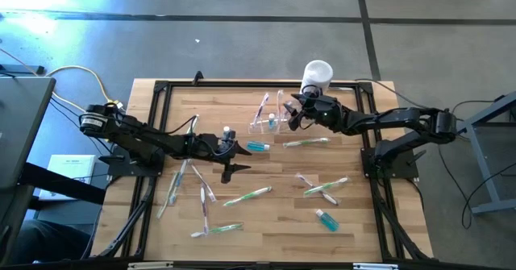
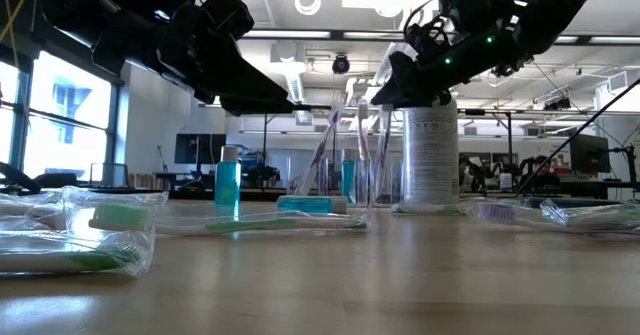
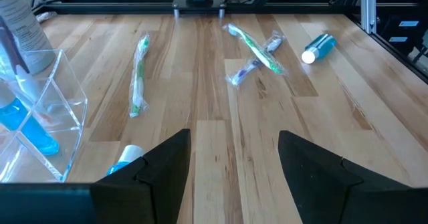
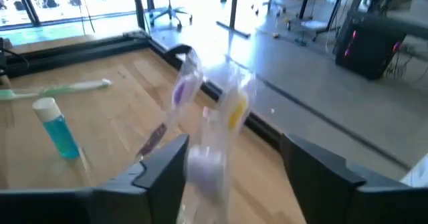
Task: Pick & Place toothbrushing station
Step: Put the purple toothbrush into the transparent organizer, then put the top left purple toothbrush into the transparent organizer
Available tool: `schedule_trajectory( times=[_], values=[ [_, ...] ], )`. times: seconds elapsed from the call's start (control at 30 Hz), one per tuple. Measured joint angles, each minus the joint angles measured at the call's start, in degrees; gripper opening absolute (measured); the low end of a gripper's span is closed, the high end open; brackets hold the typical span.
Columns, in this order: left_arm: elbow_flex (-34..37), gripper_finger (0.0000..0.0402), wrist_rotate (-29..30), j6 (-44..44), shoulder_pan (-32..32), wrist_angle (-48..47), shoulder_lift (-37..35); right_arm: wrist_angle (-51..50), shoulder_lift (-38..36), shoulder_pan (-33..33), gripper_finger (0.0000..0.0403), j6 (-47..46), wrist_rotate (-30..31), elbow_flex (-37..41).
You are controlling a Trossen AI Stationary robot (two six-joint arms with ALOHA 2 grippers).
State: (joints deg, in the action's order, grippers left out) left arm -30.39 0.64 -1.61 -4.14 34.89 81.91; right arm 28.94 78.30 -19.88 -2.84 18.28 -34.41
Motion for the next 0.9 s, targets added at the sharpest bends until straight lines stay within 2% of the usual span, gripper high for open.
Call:
schedule_trajectory(
  times=[0.17, 0.43, 0.67, 0.73, 0.9],
  values=[
    [0.0, 0.0222, -0.09, -0.26, 0.0, -1.04, 0.0, 5.17, -0.31, 0.02, 0.0261, 4.12, 0.22, 0.0],
    [0.0, 0.0222, -0.13, 0.28, 0.02, -2.32, -0.02, 9.08, -0.31, 1.29, 0.0258, 5.67, -0.49, 0.0],
    [-0.07, 0.0222, 0.16, 6.5, 0.0, -5.14, -2.26, 11.93, -0.31, 8.57, 0.0249, 6.09, -8.14, 0.03],
    [-1.17, 0.0222, -0.1, 6.48, 0.0, -11.48, -4.45, 12.38, -0.31, 11.38, 0.0248, 6.05, -9.88, 0.04],
    [-9.39, 0.0222, -0.09, 3.26, -0.4, -36.47, -9.75, 12.51, -0.31, 18.44, 0.0247, 6.09, -11.69, 0.04]
  ],
)
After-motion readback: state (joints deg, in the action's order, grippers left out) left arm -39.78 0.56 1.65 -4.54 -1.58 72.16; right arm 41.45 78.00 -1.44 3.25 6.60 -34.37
